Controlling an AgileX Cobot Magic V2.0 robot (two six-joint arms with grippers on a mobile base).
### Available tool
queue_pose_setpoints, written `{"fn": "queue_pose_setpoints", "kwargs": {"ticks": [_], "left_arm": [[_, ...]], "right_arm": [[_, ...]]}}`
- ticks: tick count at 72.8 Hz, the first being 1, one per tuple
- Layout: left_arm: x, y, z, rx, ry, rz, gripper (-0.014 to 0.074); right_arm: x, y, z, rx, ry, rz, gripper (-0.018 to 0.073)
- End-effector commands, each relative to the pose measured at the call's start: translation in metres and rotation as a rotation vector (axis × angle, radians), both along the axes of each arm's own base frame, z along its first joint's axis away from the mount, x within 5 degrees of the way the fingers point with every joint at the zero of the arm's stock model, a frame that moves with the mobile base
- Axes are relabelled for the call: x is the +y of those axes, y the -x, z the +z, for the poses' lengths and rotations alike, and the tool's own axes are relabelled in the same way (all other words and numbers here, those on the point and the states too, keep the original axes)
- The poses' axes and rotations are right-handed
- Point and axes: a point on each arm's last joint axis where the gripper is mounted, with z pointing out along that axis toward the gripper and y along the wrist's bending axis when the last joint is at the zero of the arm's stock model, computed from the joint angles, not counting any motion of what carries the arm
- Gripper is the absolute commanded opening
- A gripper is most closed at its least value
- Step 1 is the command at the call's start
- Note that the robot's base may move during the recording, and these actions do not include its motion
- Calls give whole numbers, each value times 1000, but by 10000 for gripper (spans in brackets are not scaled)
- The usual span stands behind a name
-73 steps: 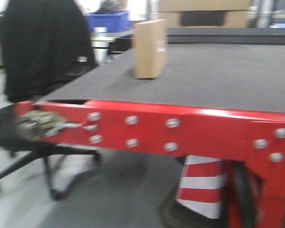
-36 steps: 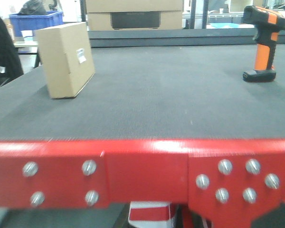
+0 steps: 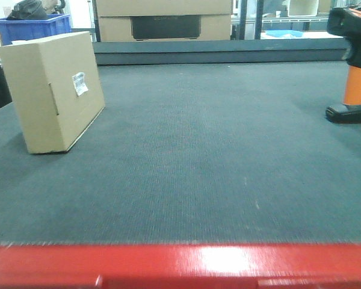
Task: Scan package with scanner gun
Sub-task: 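Move the left gripper above the labeled cardboard box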
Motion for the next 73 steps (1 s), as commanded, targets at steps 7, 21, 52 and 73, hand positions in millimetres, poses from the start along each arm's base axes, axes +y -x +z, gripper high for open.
{"fn": "queue_pose_setpoints", "kwargs": {"ticks": [7, 21, 52, 73], "left_arm": [[0, 0, 3, -21, 5, -6, -111], [0, 0, 3, -21, 5, -6, -111], [0, 0, 3, -21, 5, -6, -111], [0, 0, 3, -23, 5, -7, -111]], "right_arm": [[0, 0, 2, -21, 3, 1, -168], [0, 0, 2, -21, 3, 1, -168], [0, 0, 2, -21, 3, 1, -168], [0, 0, 2, -21, 3, 1, -168]]}}
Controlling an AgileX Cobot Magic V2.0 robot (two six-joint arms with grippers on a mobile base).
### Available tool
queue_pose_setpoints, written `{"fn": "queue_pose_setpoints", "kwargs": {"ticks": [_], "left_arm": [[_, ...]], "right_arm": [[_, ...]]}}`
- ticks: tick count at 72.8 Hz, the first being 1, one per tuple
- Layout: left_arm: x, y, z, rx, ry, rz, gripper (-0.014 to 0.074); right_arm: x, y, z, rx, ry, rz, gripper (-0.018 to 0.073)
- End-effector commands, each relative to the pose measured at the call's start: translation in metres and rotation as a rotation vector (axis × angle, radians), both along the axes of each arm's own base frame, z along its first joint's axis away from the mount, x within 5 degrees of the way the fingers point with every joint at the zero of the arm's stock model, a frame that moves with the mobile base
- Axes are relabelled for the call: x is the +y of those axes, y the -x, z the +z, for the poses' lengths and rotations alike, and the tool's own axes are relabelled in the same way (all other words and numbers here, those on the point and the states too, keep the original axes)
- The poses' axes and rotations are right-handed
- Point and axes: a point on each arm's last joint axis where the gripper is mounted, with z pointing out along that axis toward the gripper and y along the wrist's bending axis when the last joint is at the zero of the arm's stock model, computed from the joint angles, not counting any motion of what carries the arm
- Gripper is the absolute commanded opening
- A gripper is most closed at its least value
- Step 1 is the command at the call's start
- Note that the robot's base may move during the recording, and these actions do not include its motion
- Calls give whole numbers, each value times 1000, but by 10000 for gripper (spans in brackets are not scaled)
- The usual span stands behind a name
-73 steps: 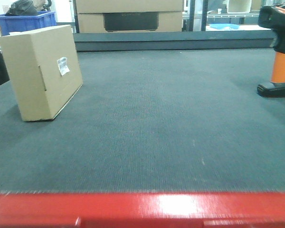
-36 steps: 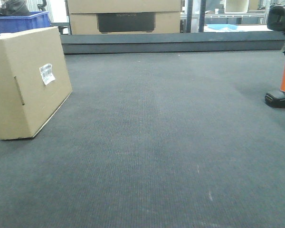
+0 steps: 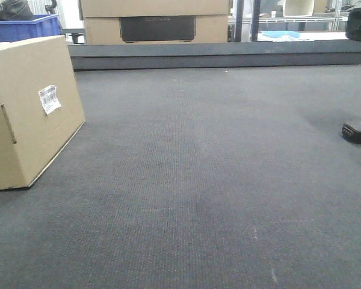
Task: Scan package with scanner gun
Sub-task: 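Move the left gripper above the labeled cardboard box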
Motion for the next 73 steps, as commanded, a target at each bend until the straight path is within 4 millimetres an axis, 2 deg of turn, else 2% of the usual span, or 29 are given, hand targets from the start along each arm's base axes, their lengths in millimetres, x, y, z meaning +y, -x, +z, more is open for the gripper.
{"fn": "queue_pose_setpoints", "kwargs": {"ticks": [1, 22, 32, 42, 48, 58, 67, 73], "left_arm": [[0, 0, 3, -23, 5, -7, -111], [0, 1, 9, -93, 8, -6, -111], [-1, 9, 37, 64, 31, -17, -111], [-2, 7, 76, 180, 30, -23, -111], [-2, -4, 94, 269, 29, -24, -111], [-4, -33, 110, 601, 21, -30, -111], [-6, -66, 119, 699, 43, -40, -111], [-8, -81, 120, 755, 64, -50, -111]], "right_arm": [[0, 0, 2, -21, 3, 1, -168], [0, 0, 2, -21, 3, 1, -168], [0, 0, 2, -21, 3, 1, -168], [0, 0, 2, -21, 3, 1, -168], [0, 0, 2, -21, 3, 1, -168], [0, 0, 2, -21, 3, 1, -168], [0, 0, 2, -21, 3, 1, -168], [0, 0, 2, -21, 3, 1, -168]]}}
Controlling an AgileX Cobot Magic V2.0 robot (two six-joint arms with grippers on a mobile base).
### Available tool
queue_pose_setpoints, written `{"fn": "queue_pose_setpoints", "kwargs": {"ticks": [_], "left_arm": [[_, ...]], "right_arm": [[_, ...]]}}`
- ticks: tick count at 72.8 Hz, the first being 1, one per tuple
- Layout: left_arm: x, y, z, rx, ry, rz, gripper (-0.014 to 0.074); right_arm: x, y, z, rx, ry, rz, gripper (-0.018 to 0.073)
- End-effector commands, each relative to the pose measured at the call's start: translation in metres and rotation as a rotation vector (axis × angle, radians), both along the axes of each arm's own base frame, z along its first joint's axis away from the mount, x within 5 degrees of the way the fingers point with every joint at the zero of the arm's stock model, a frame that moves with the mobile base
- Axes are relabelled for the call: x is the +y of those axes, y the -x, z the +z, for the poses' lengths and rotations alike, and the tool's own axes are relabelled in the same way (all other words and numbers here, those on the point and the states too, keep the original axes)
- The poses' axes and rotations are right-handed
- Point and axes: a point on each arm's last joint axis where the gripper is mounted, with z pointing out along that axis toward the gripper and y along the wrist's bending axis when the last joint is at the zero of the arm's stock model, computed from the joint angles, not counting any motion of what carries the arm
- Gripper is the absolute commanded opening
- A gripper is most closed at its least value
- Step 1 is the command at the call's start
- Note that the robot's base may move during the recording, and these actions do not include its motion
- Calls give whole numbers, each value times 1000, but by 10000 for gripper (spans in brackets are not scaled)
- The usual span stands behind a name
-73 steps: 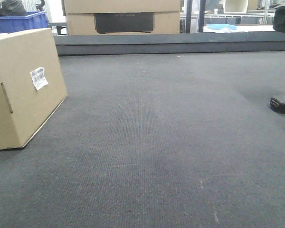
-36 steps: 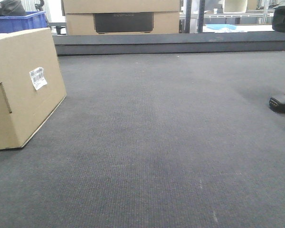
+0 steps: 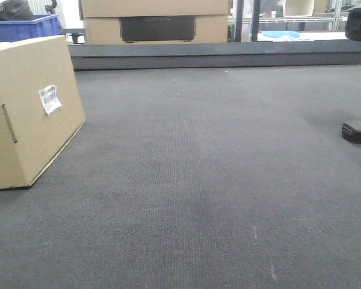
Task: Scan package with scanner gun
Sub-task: 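Move the left gripper above the labeled cardboard box, then grasp the cardboard box top with the left gripper and tilt it up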
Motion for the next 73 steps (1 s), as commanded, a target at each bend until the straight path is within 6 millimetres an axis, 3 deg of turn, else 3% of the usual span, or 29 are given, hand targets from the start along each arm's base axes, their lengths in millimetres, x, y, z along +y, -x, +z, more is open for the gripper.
{"fn": "queue_pose_setpoints", "kwargs": {"ticks": [1, 11, 18, 40, 52, 66, 73], "left_arm": [[-3, -15, 4, 48, 30, -10, -111], [-10, -37, 26, 58, 136, -17, -111], [-13, -63, 43, 54, 162, -20, -111], [-16, -139, 58, 176, 178, -13, -111], [-32, -158, 63, 181, 175, -45, -111], [-44, -169, 53, 207, 128, -28, -109], [-51, -171, 49, 215, 61, -53, -50]], "right_arm": [[0, 0, 2, -21, 3, 1, -168], [0, 0, 2, -21, 3, 1, -168], [0, 0, 2, -21, 3, 1, -168], [0, 0, 2, -21, 3, 1, -168], [0, 0, 2, -21, 3, 1, -168], [0, 0, 2, -21, 3, 1, -168], [0, 0, 2, -21, 3, 1, -168]]}}
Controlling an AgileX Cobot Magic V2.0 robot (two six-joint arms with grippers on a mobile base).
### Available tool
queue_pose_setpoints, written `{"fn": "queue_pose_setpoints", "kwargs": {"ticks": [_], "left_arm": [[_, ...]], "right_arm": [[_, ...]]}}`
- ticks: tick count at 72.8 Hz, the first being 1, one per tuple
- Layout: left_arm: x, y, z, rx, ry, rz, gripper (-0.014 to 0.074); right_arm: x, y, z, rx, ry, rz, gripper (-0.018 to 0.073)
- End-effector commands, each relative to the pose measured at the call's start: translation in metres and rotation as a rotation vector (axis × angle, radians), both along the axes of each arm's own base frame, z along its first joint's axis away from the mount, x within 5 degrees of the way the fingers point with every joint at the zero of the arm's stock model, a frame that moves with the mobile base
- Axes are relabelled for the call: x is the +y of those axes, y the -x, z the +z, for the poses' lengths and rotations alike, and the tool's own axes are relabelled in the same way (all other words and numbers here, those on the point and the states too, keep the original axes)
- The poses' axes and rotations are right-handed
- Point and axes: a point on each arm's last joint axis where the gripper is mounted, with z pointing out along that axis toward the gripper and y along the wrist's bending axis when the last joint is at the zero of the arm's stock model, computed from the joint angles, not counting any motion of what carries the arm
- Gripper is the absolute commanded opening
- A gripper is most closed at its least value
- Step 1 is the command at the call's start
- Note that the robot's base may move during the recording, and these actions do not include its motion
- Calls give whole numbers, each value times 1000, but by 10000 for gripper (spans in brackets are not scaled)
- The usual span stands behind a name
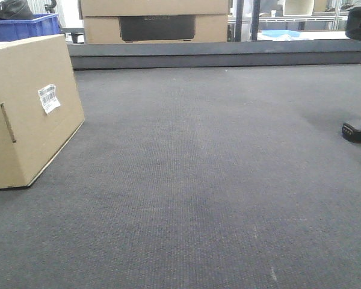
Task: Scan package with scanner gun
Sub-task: 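Grasp the cardboard box top with the left gripper and tilt it up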
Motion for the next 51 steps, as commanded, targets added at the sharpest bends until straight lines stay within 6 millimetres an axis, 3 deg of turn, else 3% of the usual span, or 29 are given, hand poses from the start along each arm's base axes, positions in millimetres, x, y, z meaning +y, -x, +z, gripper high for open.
{"fn": "queue_pose_setpoints", "kwargs": {"ticks": [1, 15, 23, 31, 51], "left_arm": [[-6, -2, 1, -14, -50, -20, -34], [-8, -4, -2, -12, -79, -30, 311], [-7, -7, -4, -15, -84, -18, 463], [-5, -14, -13, 10, -95, 40, 507], [-10, -31, -40, 101, -102, 35, 508]], "right_arm": [[0, 0, 2, -21, 3, 1, -168], [0, 0, 2, -21, 3, 1, -168], [0, 0, 2, -21, 3, 1, -168], [0, 0, 2, -21, 3, 1, -168], [0, 0, 2, -21, 3, 1, -168]]}}
